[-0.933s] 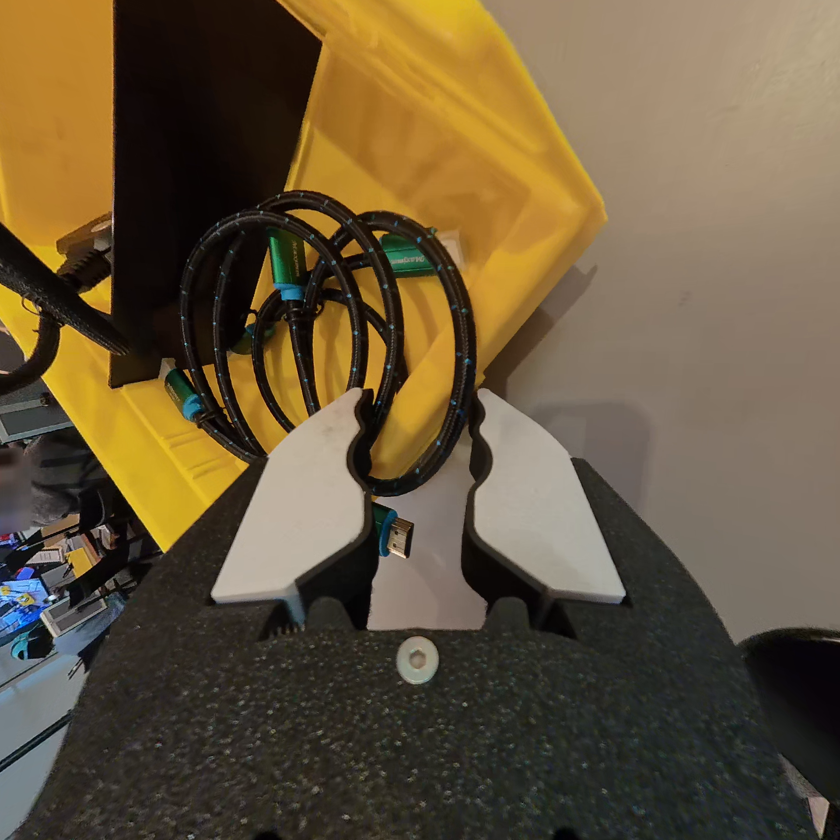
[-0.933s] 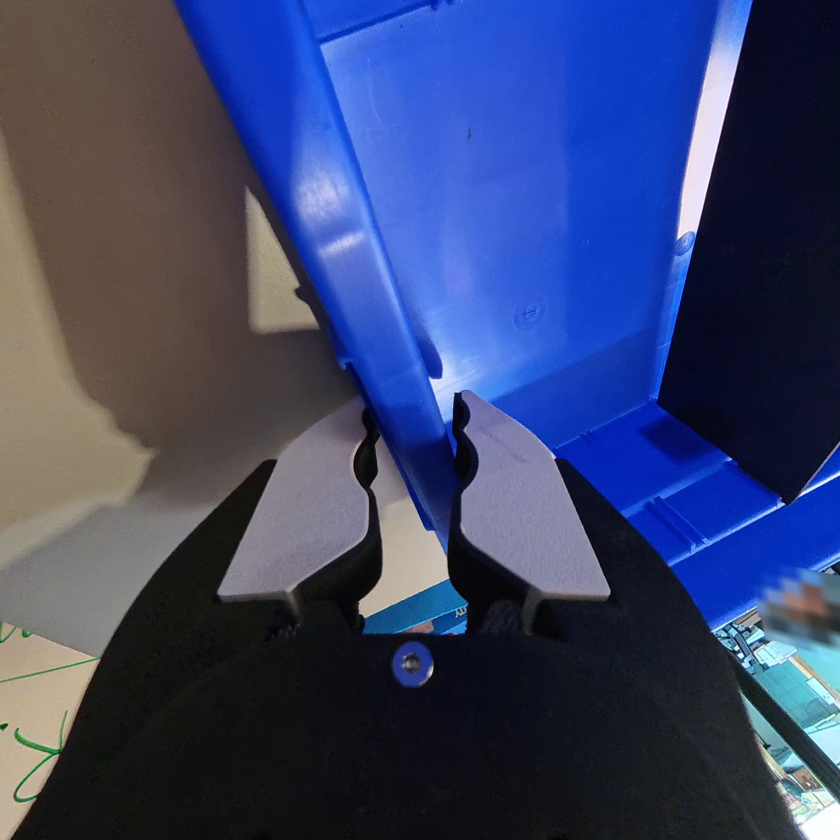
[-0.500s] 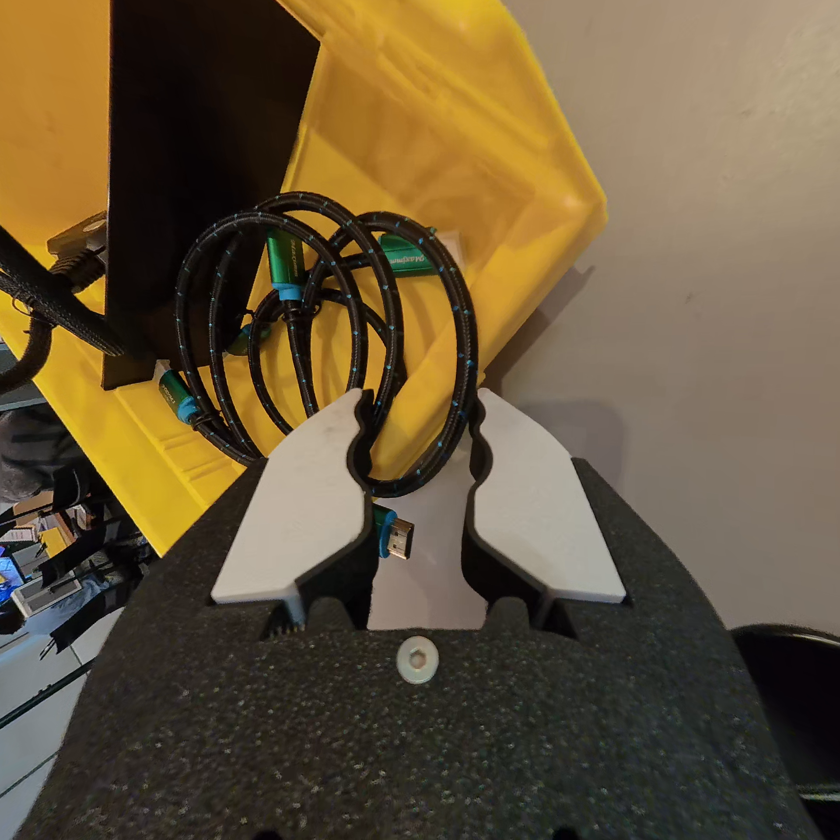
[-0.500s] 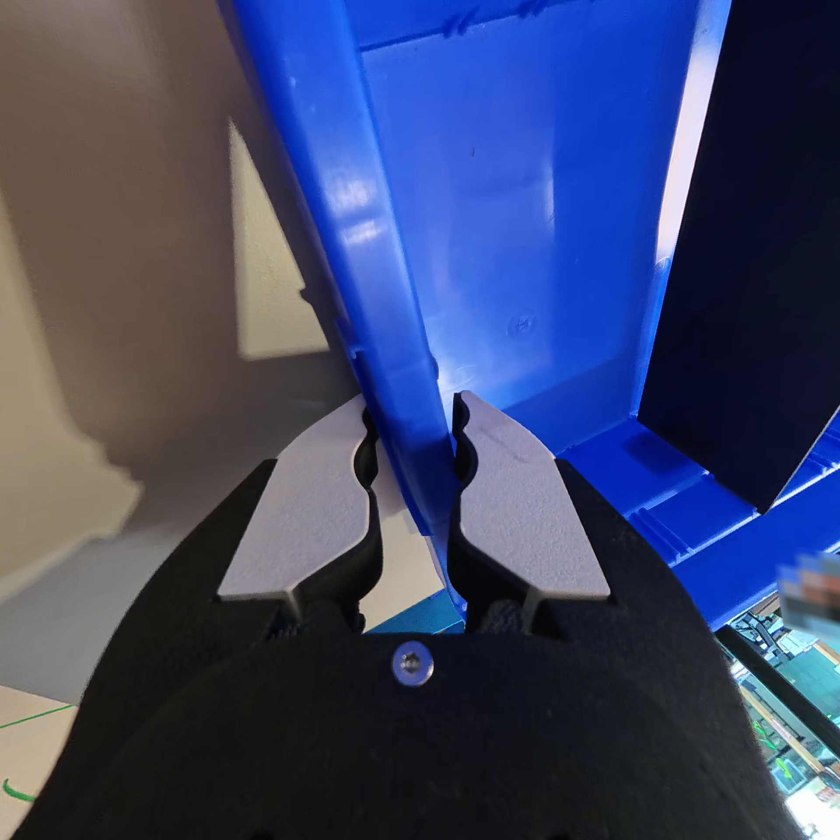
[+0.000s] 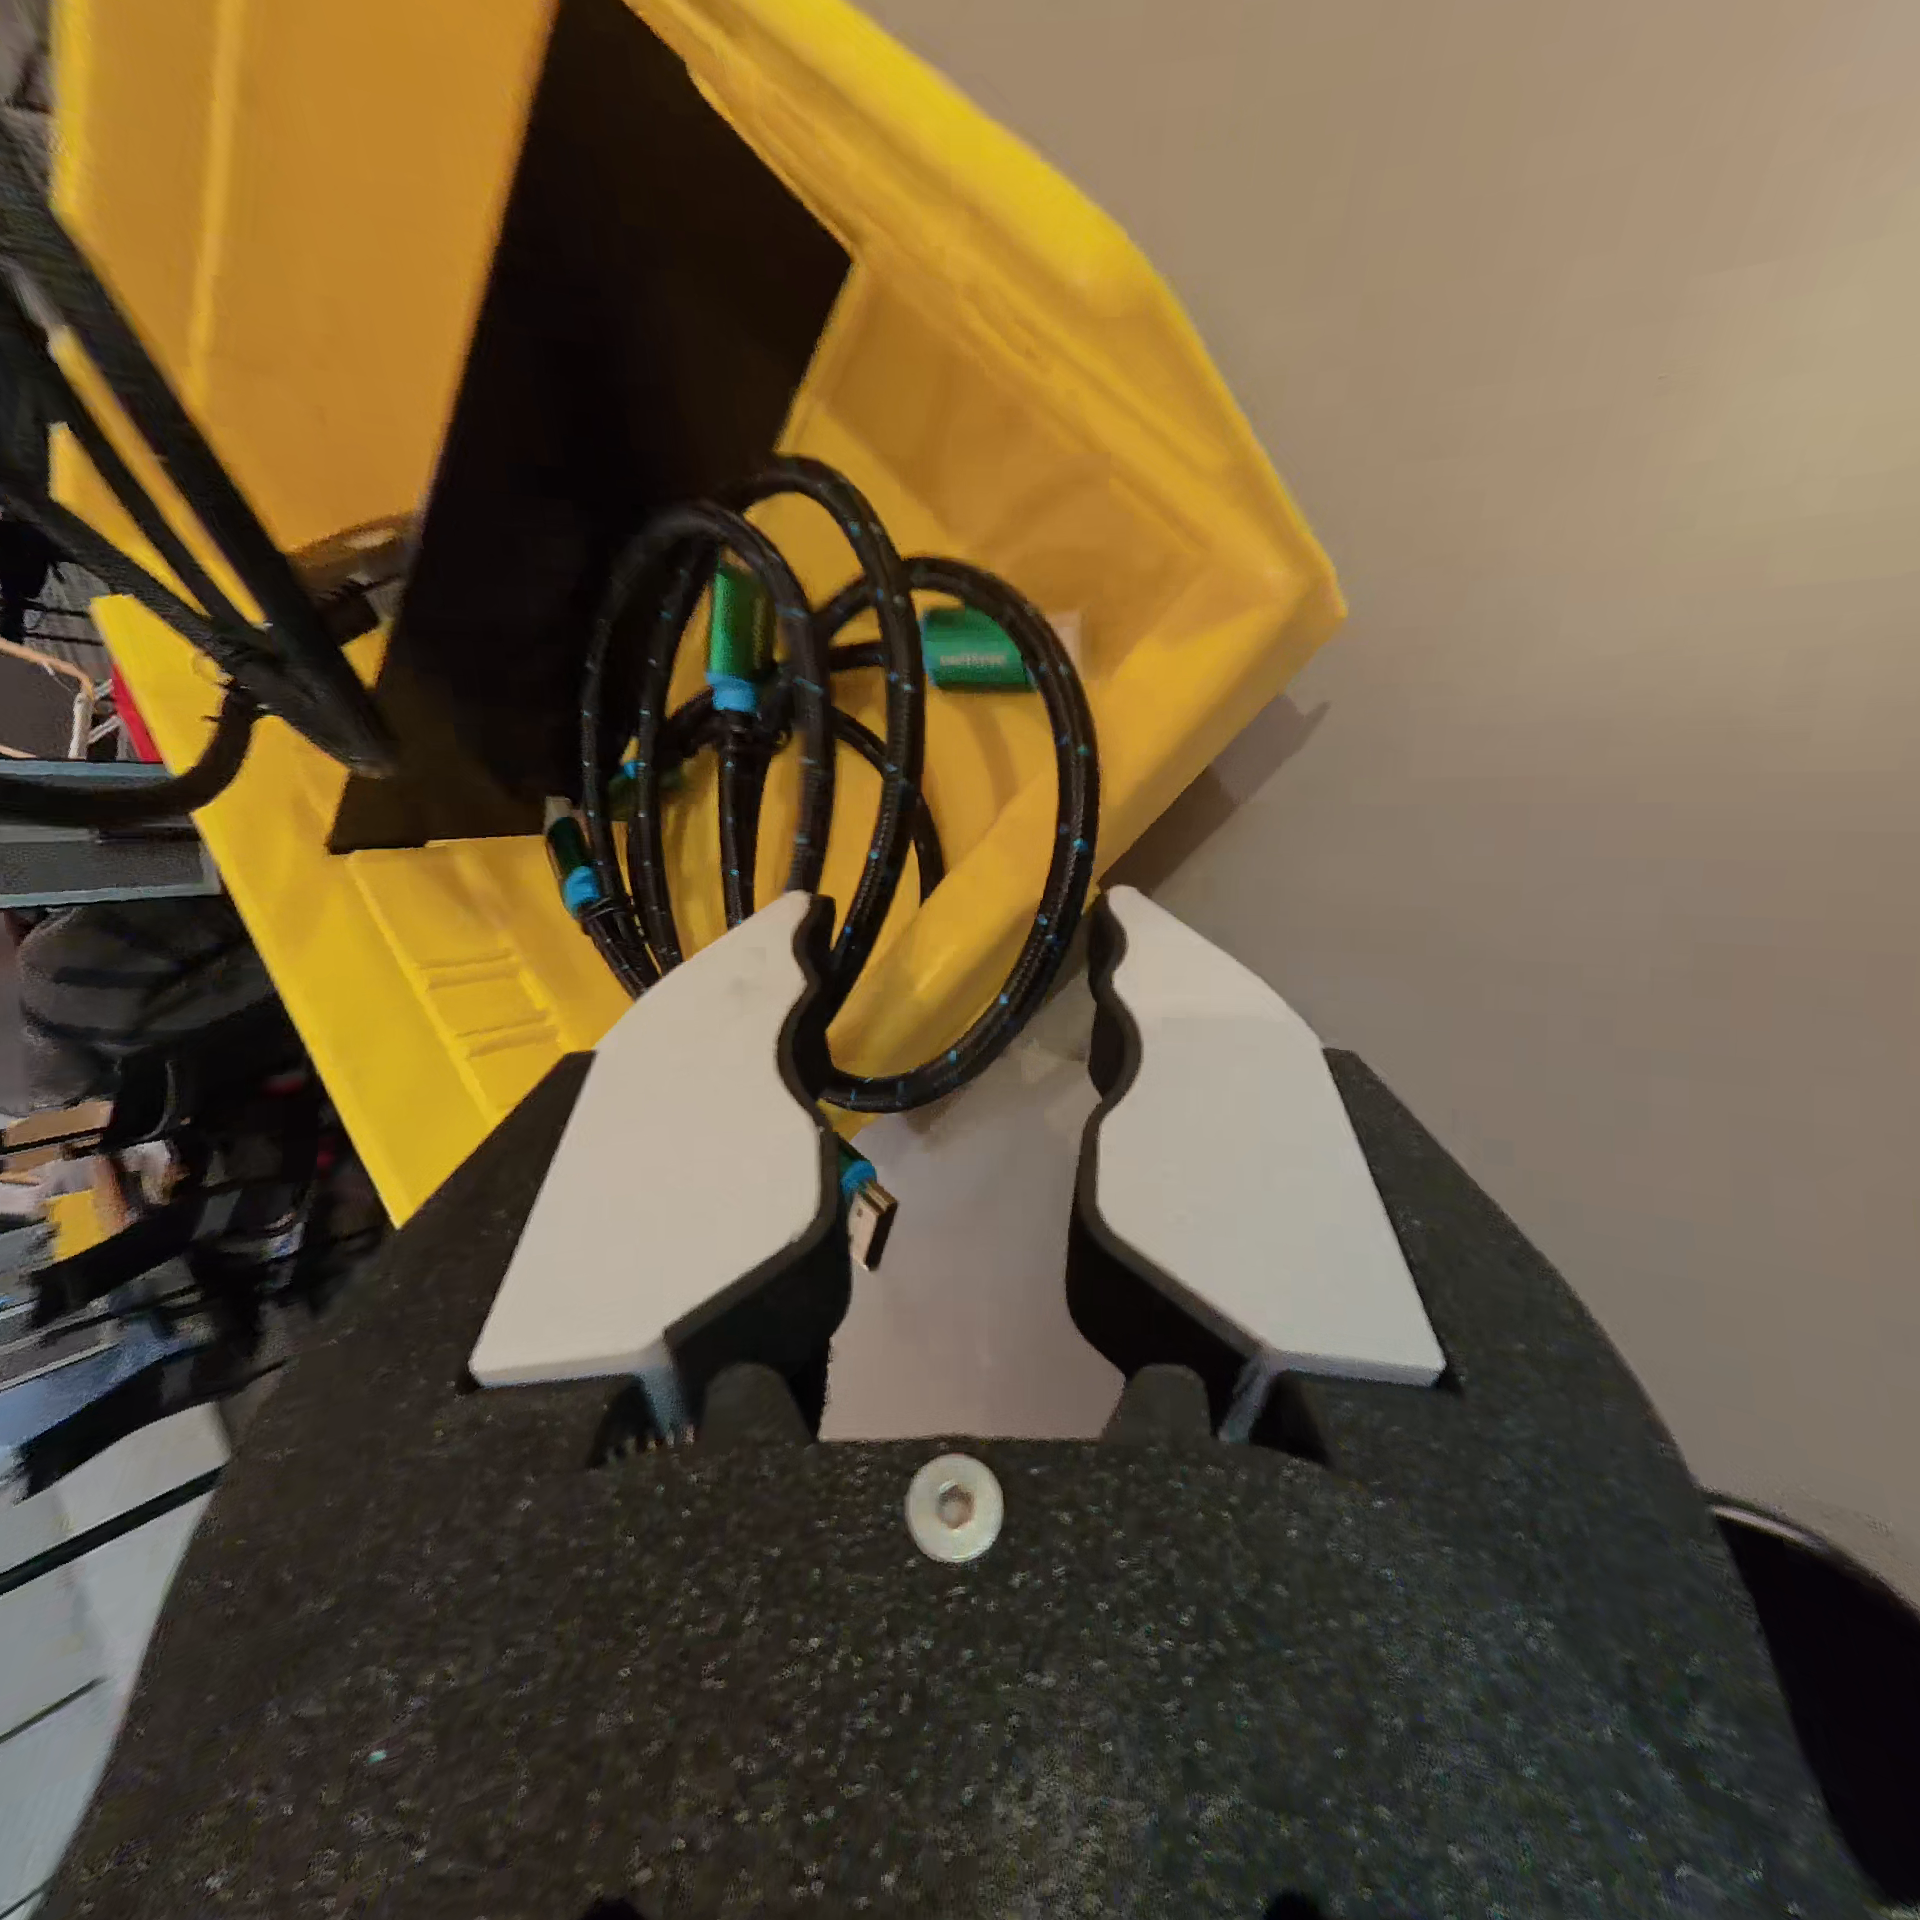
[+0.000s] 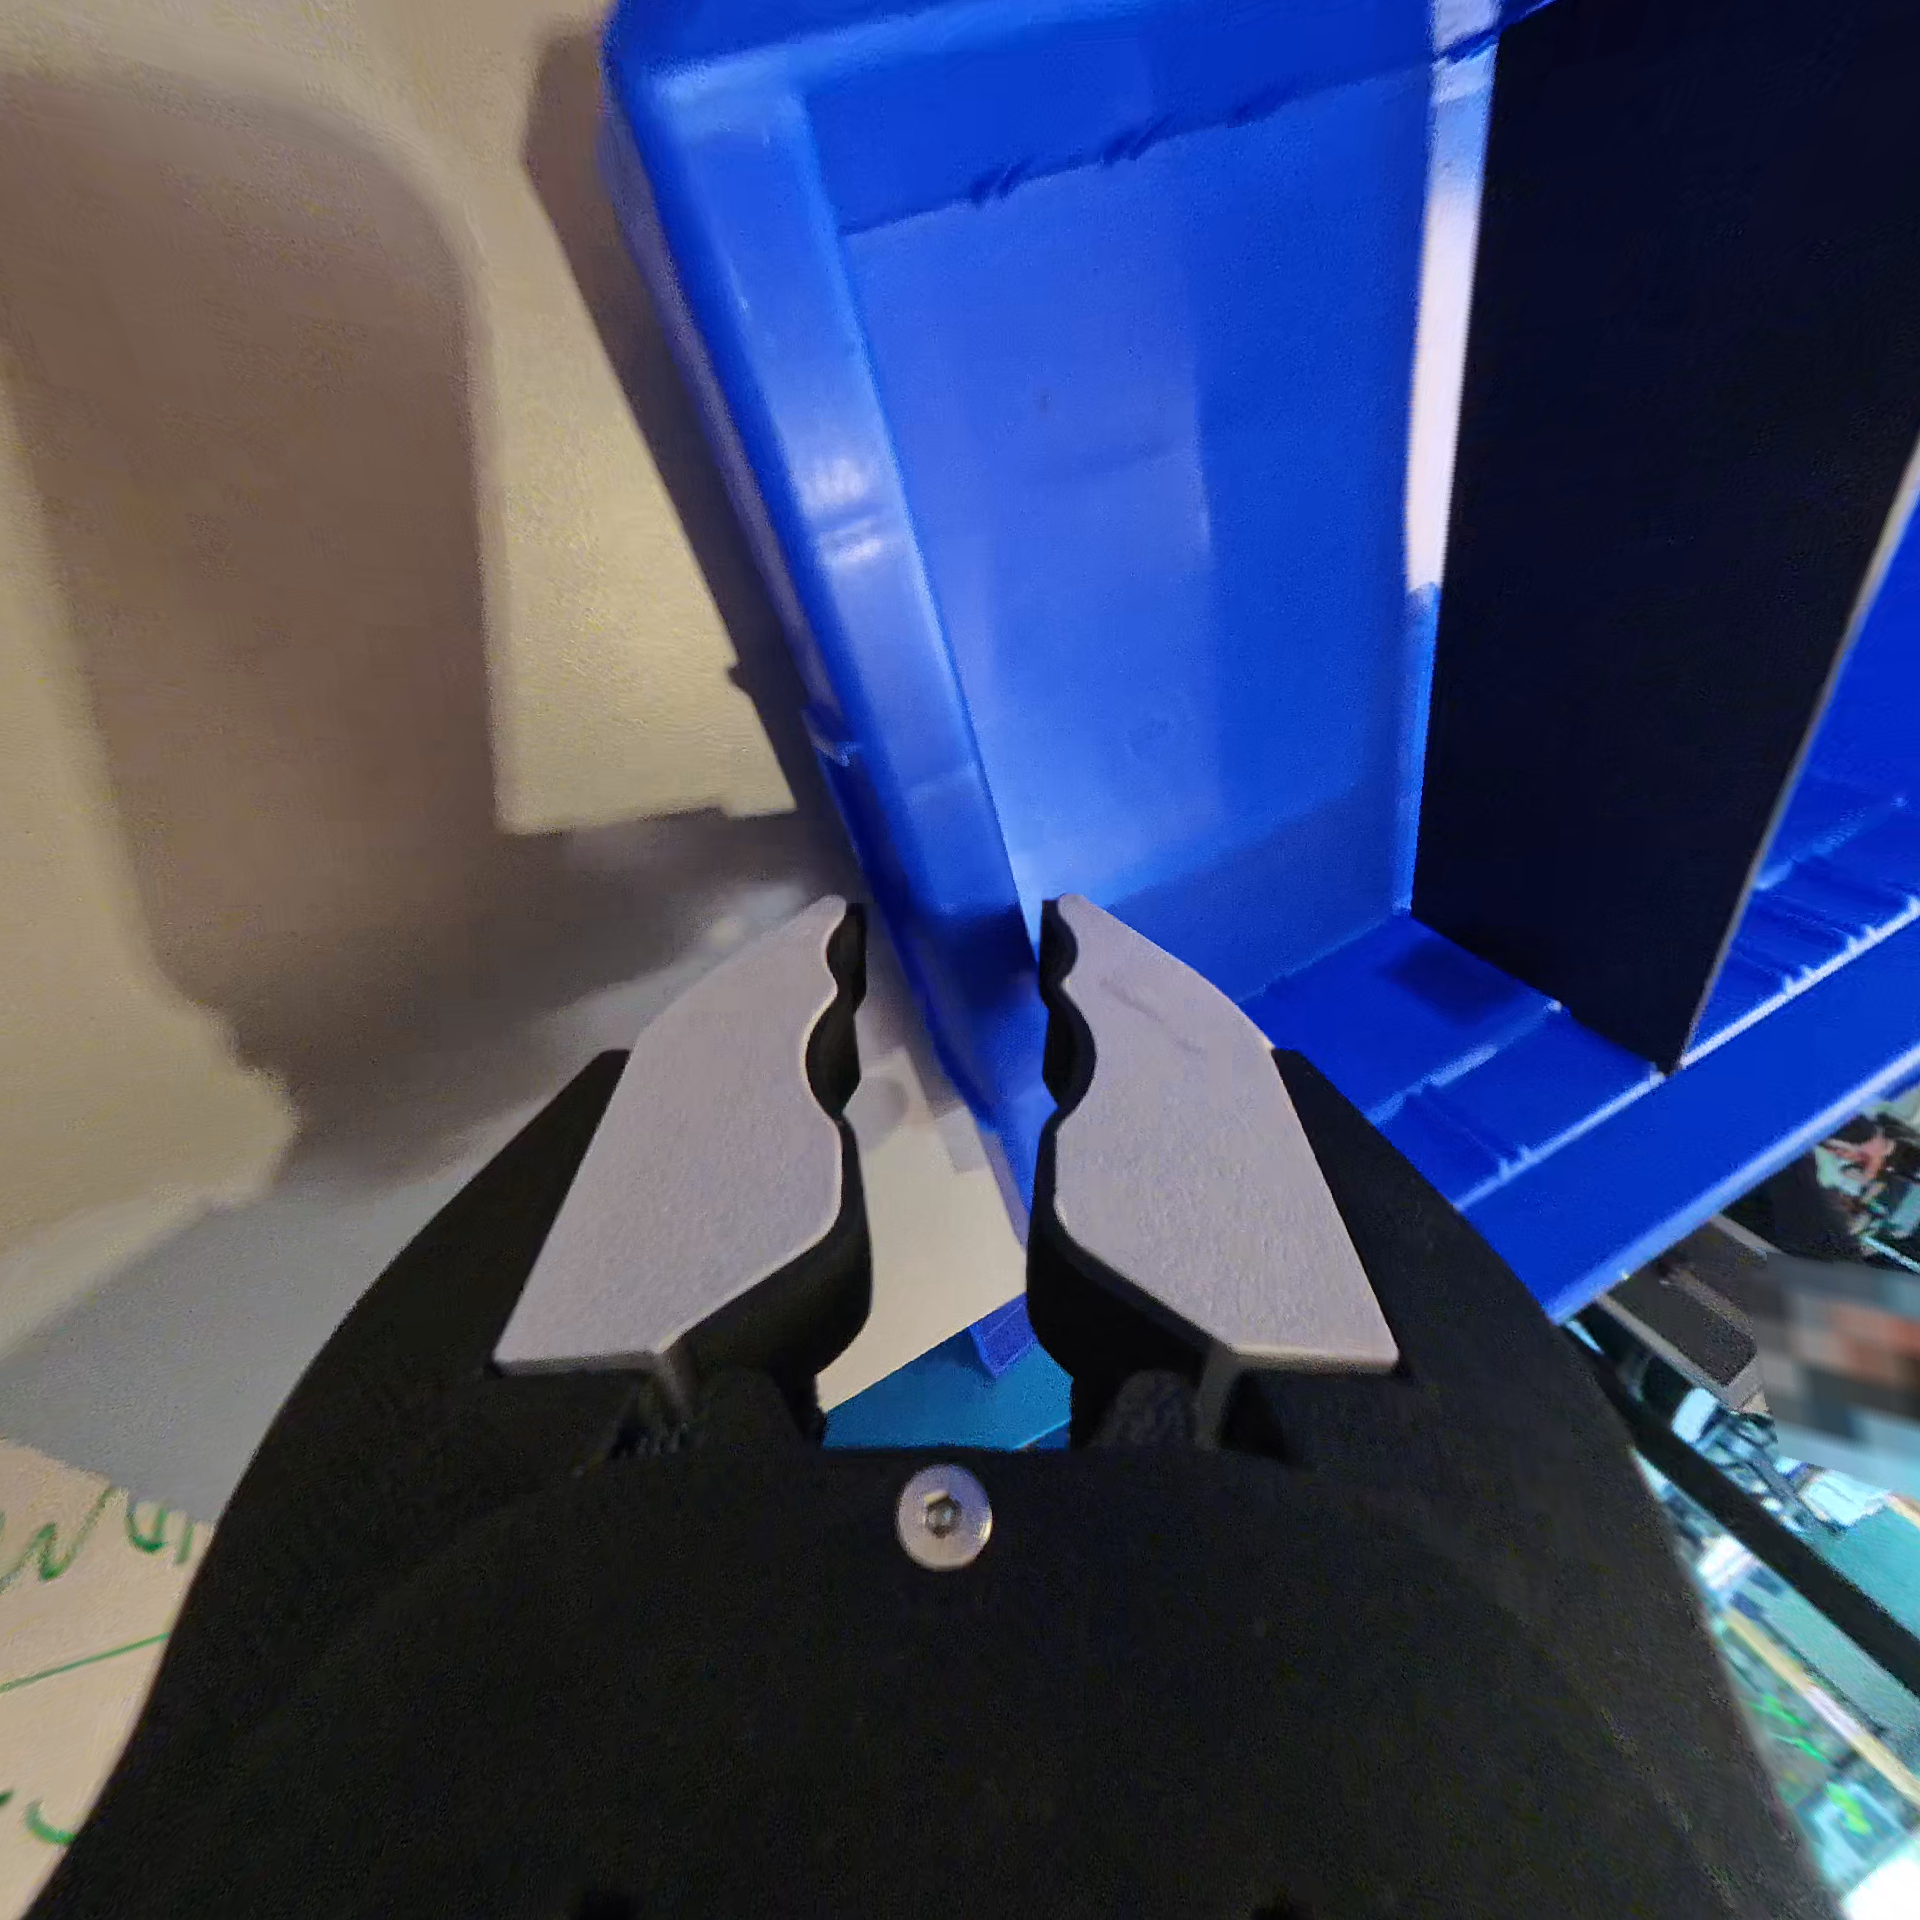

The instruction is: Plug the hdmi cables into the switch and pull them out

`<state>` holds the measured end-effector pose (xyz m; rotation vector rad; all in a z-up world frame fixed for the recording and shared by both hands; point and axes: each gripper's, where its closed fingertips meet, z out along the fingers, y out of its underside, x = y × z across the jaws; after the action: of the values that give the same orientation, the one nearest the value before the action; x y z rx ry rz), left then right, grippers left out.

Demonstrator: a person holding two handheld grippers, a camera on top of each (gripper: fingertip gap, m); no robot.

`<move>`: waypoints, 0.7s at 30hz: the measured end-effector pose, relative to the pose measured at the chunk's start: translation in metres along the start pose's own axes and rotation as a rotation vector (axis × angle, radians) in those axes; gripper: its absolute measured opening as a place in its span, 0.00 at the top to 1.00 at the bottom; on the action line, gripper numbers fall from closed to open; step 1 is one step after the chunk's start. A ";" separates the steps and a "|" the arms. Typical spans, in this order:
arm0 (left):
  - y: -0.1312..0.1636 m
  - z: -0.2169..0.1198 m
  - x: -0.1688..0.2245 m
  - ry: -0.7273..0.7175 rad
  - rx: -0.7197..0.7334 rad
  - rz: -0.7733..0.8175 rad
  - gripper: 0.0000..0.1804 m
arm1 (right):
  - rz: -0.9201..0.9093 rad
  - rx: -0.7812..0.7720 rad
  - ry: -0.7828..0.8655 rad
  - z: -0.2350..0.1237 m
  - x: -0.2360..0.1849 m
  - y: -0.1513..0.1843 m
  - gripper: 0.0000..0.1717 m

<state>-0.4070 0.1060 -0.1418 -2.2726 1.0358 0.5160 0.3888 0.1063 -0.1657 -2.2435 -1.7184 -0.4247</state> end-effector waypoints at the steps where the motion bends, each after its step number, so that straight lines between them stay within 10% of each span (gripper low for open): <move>1: -0.007 -0.008 0.000 -0.006 0.052 -0.039 0.74 | 0.017 0.015 0.003 -0.008 -0.001 -0.002 0.82; 12: -0.036 -0.037 -0.073 -0.194 0.252 -0.513 0.62 | 0.006 0.371 -0.091 -0.042 -0.081 -0.149 0.82; 21: -0.045 0.036 -0.140 -0.152 0.140 -0.550 0.40 | 0.140 0.608 0.082 -0.013 -0.077 -0.270 0.82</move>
<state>-0.4637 0.2301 -0.0758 -2.2233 0.3320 0.3598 0.1077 0.1006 -0.1720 -1.8500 -1.3923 0.0418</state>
